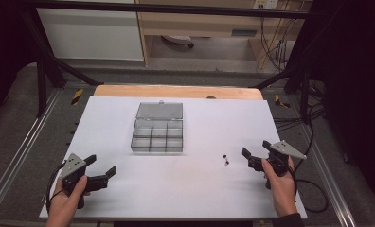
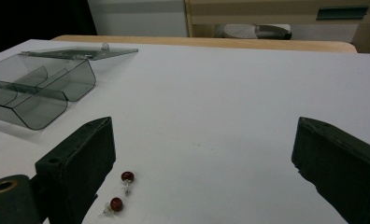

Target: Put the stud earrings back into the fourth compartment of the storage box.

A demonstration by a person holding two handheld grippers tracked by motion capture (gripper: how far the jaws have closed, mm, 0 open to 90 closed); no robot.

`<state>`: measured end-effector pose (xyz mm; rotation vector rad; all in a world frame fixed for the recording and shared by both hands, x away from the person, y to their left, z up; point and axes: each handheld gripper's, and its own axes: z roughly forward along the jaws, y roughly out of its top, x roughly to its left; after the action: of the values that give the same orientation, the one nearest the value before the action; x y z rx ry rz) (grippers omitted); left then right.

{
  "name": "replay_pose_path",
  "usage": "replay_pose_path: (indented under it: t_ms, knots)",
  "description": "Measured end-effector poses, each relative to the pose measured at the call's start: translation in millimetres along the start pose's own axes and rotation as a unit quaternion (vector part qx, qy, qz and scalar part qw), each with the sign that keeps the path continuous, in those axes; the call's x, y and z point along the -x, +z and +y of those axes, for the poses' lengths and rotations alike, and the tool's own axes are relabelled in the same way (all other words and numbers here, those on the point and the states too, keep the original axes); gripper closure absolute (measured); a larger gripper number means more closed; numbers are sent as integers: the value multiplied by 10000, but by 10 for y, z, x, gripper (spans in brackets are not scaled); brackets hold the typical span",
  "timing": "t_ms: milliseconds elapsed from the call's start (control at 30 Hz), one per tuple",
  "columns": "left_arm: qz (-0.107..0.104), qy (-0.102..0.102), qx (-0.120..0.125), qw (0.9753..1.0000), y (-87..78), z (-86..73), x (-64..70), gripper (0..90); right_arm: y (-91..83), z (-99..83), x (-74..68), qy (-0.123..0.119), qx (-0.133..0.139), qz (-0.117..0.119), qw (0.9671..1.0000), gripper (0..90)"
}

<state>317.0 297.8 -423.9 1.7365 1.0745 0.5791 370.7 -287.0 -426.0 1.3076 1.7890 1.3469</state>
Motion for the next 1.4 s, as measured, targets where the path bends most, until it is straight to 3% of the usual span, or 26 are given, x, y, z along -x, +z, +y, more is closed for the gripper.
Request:
replay_pose_path:
  t_ms: [167,433,700,833,1000,1167,1400]
  knots:
    - [4,-7,4,10000,-1,-1,-2,73,-11,26,-26,14,-122,-38,9999,53]
    - [4,-35,-39,10000,4,-9,-4,75,60,100,-134,-200,-349,16,9992,47]
    - [46,-46,-28,10000,-5,-13,-16,71,181,340,-188,-358,-468,64,9982,41]
    - [9,-45,-44,10000,0,-16,-3,60,250,382,-204,-235,-447,50,9987,58]
    - [-6,-43,-53,10000,5,-16,-4,59,341,349,-260,-287,-595,81,9978,42]
    - [-8,-46,-39,10000,2,-13,-1,59,453,260,-343,-396,-913,189,9949,47]
    - [-11,-20,-76,10000,15,-16,-1,59,540,186,-395,-394,-1202,313,9915,123]
